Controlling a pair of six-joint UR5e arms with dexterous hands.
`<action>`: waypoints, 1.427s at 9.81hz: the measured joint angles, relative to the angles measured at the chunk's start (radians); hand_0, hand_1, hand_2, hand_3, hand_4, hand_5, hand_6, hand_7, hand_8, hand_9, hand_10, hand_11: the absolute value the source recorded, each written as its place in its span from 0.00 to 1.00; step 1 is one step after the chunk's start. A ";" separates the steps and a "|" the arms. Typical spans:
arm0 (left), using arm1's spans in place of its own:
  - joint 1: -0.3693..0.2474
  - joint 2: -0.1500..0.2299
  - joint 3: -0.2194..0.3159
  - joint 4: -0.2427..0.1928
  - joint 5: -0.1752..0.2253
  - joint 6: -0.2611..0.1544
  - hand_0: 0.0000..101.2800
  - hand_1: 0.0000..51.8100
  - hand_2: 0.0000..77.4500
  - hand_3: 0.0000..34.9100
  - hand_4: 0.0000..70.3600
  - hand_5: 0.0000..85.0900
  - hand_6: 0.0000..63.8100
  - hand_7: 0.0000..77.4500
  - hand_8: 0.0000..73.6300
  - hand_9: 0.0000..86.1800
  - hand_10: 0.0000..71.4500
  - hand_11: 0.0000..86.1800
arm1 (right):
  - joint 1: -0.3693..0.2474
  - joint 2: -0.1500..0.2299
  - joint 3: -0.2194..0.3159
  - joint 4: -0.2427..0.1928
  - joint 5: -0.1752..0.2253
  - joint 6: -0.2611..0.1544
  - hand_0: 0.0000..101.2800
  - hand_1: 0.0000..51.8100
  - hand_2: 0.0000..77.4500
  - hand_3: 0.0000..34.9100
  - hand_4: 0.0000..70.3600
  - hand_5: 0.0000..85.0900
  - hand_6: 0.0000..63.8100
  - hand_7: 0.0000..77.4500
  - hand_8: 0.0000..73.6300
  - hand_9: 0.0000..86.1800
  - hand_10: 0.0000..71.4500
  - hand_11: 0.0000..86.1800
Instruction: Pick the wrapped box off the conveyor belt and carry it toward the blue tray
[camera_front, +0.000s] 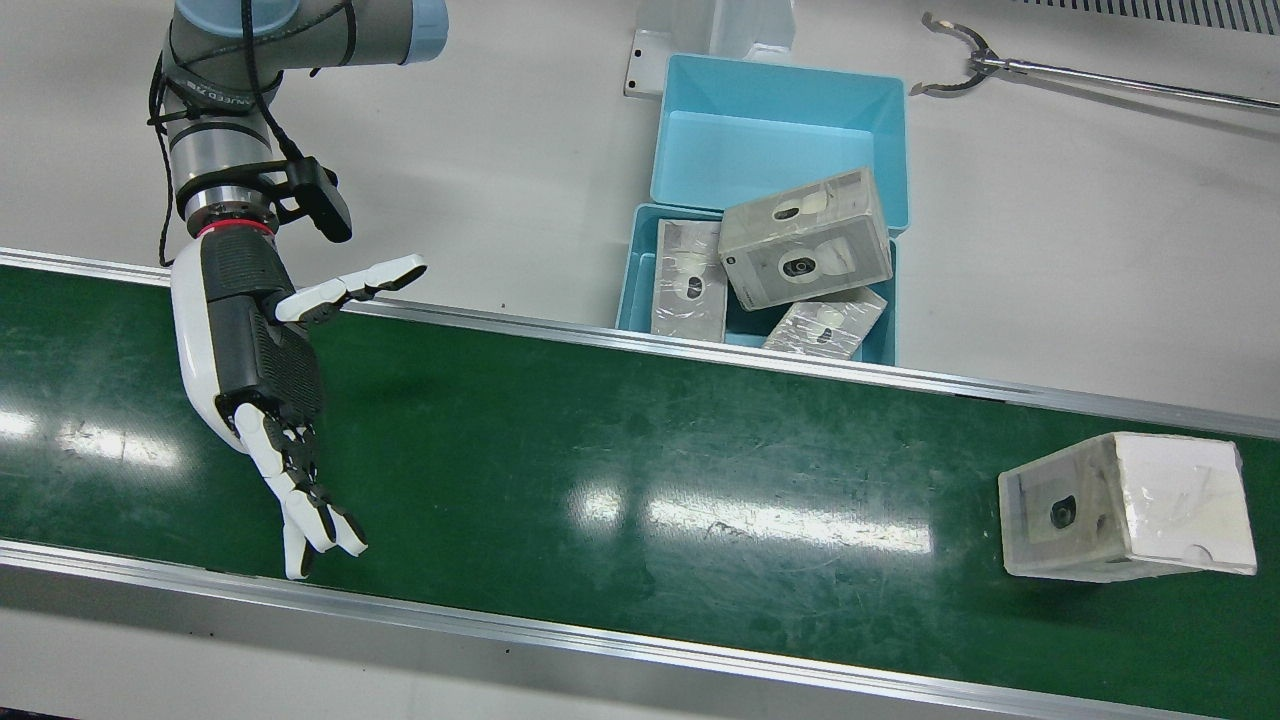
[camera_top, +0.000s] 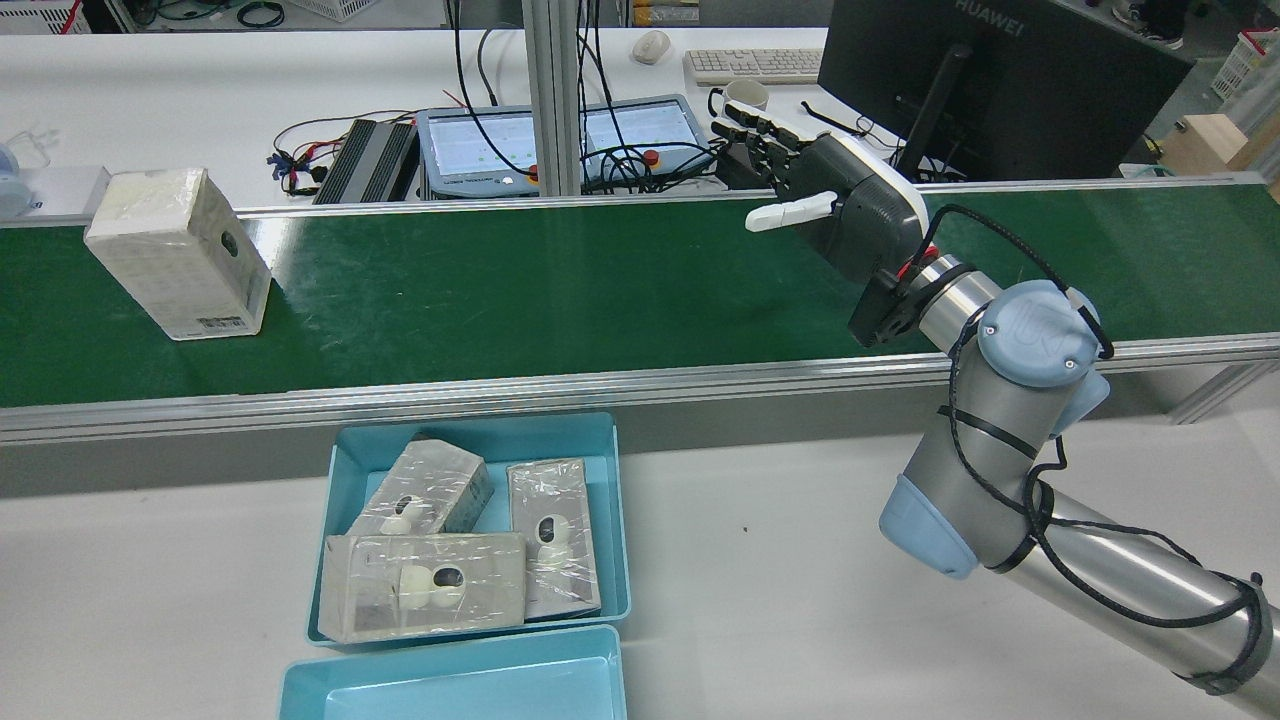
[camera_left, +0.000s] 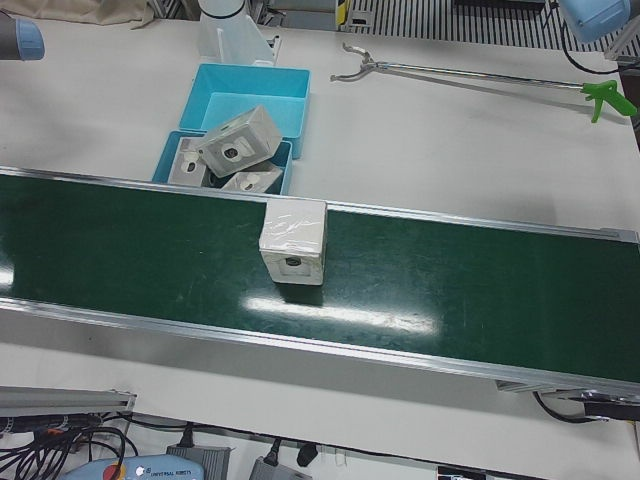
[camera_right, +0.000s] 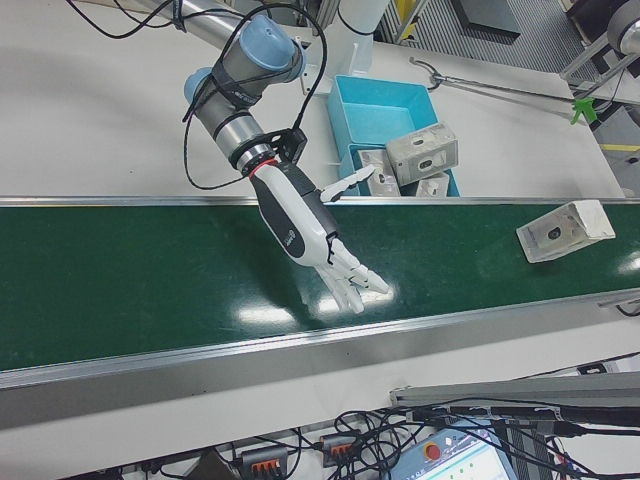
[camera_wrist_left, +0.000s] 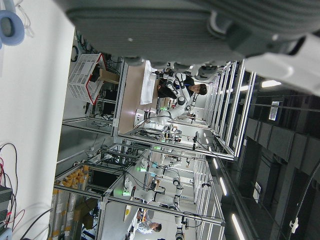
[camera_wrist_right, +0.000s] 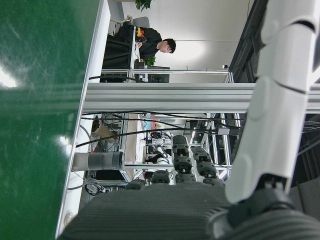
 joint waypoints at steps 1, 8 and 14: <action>0.000 0.000 0.000 0.000 0.000 0.000 0.00 0.00 0.01 0.00 0.00 0.01 0.01 0.01 0.01 0.01 0.01 0.01 | 0.000 0.000 0.000 -0.001 0.000 0.000 0.45 0.20 0.06 0.00 0.12 0.09 0.09 0.15 0.02 0.02 0.00 0.01; 0.000 0.000 0.000 0.000 0.000 0.000 0.00 0.00 0.01 0.00 0.00 0.01 0.01 0.01 0.01 0.01 0.01 0.01 | 0.000 0.001 -0.001 -0.001 0.000 0.000 0.44 0.18 0.07 0.00 0.12 0.10 0.09 0.17 0.03 0.01 0.00 0.01; 0.000 0.000 0.000 0.000 0.000 0.000 0.00 0.00 0.01 0.00 0.00 0.01 0.01 0.01 0.01 0.01 0.00 0.01 | 0.000 0.000 -0.001 -0.001 0.000 0.000 0.44 0.17 0.06 0.00 0.14 0.10 0.09 0.17 0.03 0.02 0.00 0.01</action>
